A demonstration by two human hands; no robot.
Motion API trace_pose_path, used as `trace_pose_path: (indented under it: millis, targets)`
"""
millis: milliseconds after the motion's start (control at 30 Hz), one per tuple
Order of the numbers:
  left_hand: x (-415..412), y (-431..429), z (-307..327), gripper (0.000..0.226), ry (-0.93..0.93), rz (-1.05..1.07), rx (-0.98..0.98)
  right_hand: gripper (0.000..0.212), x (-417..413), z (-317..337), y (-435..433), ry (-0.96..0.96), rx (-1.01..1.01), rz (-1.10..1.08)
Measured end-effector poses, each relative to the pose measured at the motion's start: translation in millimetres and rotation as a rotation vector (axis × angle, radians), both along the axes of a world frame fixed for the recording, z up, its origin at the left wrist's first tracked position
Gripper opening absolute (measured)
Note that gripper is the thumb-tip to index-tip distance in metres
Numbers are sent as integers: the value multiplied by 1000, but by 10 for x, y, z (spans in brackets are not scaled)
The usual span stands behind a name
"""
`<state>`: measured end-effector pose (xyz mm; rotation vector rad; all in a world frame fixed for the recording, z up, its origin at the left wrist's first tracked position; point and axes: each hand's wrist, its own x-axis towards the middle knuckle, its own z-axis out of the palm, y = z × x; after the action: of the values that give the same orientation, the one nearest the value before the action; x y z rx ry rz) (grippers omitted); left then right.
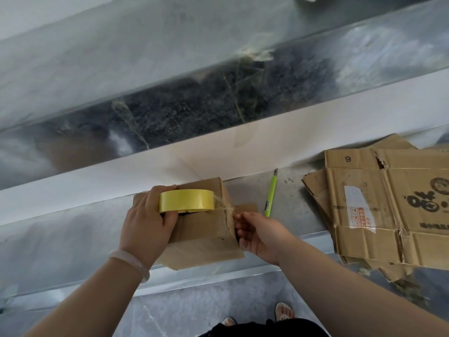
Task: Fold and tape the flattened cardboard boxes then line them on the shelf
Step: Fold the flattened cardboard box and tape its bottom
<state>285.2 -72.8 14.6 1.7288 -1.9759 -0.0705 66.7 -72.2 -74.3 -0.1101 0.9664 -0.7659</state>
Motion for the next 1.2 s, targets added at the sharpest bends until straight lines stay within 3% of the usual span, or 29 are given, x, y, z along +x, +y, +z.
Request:
trace_pose_path:
  millis: [167, 300, 500, 600, 667, 733, 833, 1067, 1200]
  targets:
    - [-5, 0, -4, 43, 2, 11, 3, 28, 32, 19, 34, 117, -2, 34]
    - [-7, 12, -11, 35, -3, 16, 9, 20, 119, 36, -9, 411, -77, 131]
    - [-8, 17, -10, 35, -8, 3, -6, 30, 59, 67, 2, 725, -189, 273]
    - [-16, 21, -6, 30, -9, 6, -1, 25, 2, 85, 59, 914, -356, 314]
    - [-22, 26, 6, 31, -8, 14, 3, 23, 7, 132, 119, 971, -544, 159]
    - [-24, 30, 12, 33, -2, 20, 10, 36, 29, 212, 158, 953, -824, 33]
    - [-24, 32, 16, 34, 1, 12, 6, 58, 107, 312, 144, 986, -1164, 319]
    - [5, 37, 19, 41, 1, -13, -26, 66, 79, 549, 58, 1123, -1152, 359]
    - [38, 2, 24, 38, -21, -22, -14, 104, 100, 767, -85, 1125, -1150, 614]
